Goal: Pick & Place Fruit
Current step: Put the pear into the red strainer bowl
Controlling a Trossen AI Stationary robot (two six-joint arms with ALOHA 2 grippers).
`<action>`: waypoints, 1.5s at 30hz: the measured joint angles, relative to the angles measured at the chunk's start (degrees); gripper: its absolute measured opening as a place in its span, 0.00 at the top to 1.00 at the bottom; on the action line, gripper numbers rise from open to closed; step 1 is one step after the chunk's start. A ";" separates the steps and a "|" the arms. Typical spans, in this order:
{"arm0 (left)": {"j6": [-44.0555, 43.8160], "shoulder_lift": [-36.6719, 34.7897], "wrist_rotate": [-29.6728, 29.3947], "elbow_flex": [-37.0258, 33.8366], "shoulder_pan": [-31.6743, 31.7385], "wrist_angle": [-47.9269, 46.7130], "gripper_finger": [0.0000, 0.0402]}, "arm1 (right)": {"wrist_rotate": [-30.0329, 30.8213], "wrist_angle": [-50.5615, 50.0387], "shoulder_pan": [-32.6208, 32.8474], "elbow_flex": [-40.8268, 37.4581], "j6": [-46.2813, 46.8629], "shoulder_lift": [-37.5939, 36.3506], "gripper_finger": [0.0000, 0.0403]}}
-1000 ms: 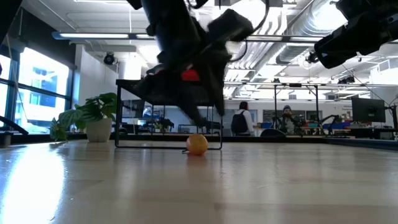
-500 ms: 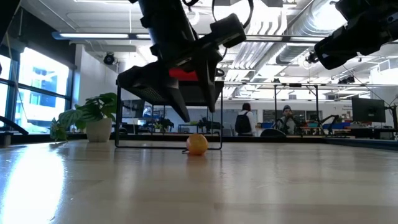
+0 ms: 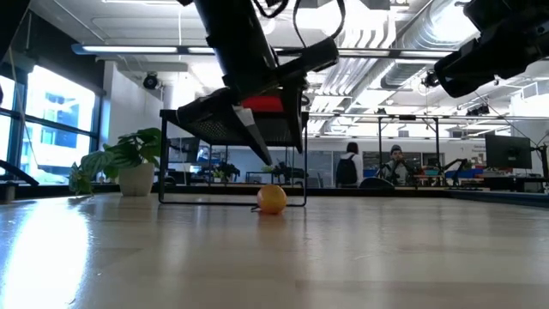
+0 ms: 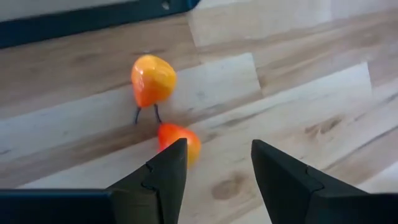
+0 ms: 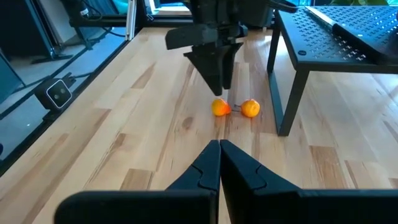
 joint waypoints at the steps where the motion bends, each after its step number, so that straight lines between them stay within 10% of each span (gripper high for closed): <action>1: -0.02 0.20 0.00 0.00 0.06 0.04 0.56 | -0.02 -0.17 0.01 0.00 0.00 0.00 0.99; 45: -4.35 6.62 4.68 -0.04 0.63 0.37 0.56 | 0.13 -0.94 0.01 0.00 -0.63 0.02 0.99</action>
